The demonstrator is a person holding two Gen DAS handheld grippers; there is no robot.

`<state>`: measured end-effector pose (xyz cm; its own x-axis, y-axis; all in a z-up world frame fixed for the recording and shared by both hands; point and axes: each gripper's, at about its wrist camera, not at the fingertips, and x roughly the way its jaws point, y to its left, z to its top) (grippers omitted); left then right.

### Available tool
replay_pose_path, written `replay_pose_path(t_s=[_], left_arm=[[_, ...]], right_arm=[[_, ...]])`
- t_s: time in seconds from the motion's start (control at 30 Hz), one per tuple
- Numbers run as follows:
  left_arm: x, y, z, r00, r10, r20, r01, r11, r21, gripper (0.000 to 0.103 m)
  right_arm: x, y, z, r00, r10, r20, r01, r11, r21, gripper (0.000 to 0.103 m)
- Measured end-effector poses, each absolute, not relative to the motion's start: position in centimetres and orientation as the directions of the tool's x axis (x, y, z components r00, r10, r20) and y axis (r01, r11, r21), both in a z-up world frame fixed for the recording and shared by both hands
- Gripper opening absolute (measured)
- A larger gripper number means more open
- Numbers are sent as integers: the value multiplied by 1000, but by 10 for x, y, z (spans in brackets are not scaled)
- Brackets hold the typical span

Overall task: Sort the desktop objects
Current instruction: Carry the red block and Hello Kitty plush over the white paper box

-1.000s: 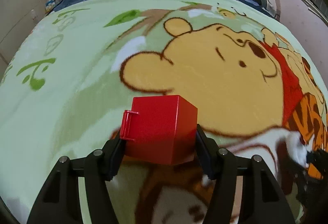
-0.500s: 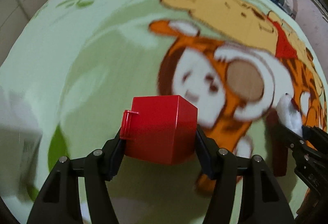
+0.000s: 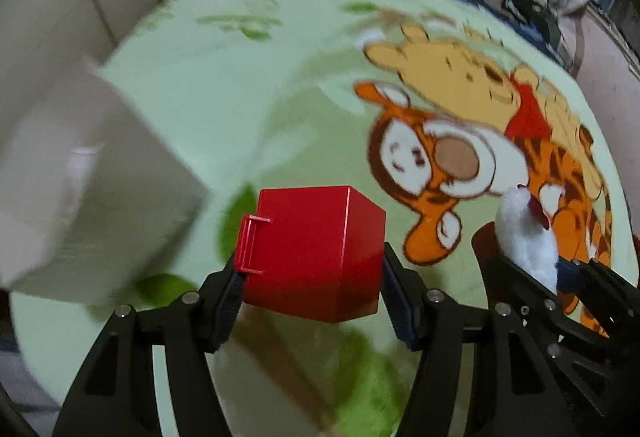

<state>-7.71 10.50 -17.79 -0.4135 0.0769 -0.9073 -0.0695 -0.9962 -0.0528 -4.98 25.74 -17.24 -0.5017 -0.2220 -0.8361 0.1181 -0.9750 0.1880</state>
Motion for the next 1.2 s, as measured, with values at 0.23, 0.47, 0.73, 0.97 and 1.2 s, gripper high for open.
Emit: replay_pose_path(t_s=[0.23,0.47,0.73,0.97,1.2], left_arm=[[-58,33,-104,-483,4,-876,17,-1000,-14,63],[-54,-45,-72,-496,-85,-864,126,-992,25,63],[-65,-101,-60,-484,-147,-863,184,-981,64,63],[-78,-116,-71,-461,-179,-869,194,-976,98,63],[-83,-121,-80,-446,-194,-874,194,-974,117,63]], right_arm=[[-48,185,-89,-574,-318,-755,259,-945,202,38],[-53,109,-50,-572,-396,-718,383,-903,193,38],[-64,47,-38,-542,-434,-720,470,-867,169,38],[-84,24,-48,-518,-417,-747,488,-861,143,38],[-97,13,-59,-501,-392,-772,481,-867,128,38]])
